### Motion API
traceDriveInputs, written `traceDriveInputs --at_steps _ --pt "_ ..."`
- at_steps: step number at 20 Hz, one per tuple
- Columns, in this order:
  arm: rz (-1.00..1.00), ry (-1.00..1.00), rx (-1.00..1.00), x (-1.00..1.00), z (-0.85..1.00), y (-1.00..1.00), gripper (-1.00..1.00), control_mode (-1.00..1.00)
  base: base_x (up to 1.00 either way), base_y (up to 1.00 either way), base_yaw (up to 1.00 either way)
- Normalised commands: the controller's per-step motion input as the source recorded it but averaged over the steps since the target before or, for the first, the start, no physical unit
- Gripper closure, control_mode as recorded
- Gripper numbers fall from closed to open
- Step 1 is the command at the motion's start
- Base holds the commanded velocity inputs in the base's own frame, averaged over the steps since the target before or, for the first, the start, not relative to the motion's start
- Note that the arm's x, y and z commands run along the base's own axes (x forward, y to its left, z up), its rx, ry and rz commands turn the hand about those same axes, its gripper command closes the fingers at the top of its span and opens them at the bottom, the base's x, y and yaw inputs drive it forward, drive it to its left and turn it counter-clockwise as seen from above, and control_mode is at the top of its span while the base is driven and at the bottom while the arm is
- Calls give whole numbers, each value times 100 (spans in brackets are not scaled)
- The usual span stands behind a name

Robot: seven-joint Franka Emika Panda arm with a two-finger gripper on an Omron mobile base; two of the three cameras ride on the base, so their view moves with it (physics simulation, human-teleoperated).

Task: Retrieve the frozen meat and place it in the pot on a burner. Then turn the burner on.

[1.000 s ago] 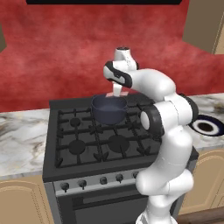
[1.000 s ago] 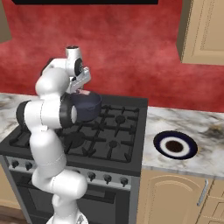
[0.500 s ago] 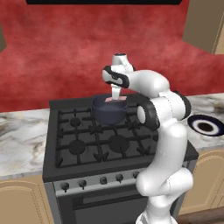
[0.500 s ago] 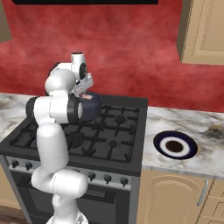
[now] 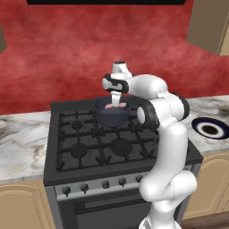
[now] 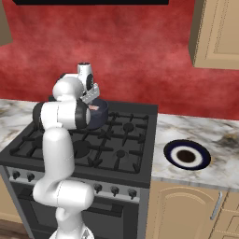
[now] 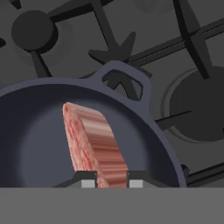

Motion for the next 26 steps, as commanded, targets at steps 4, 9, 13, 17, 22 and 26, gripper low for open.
traceDriveInputs --at_steps 4,9,13,17,22,26 --pt "-1 0 0 16 -32 11 100 -100 0 0 0" --pt "0 -1 0 13 -11 15 100 -100 0 0 0" --pt "0 0 0 14 -11 16 100 -100 0 0 0" --pt "0 0 0 15 -12 16 -100 -100 0 0 0" --pt "0 0 0 9 -6 11 -100 -100 0 0 0" --pt "0 0 0 2 -1 3 -100 -100 0 0 0"
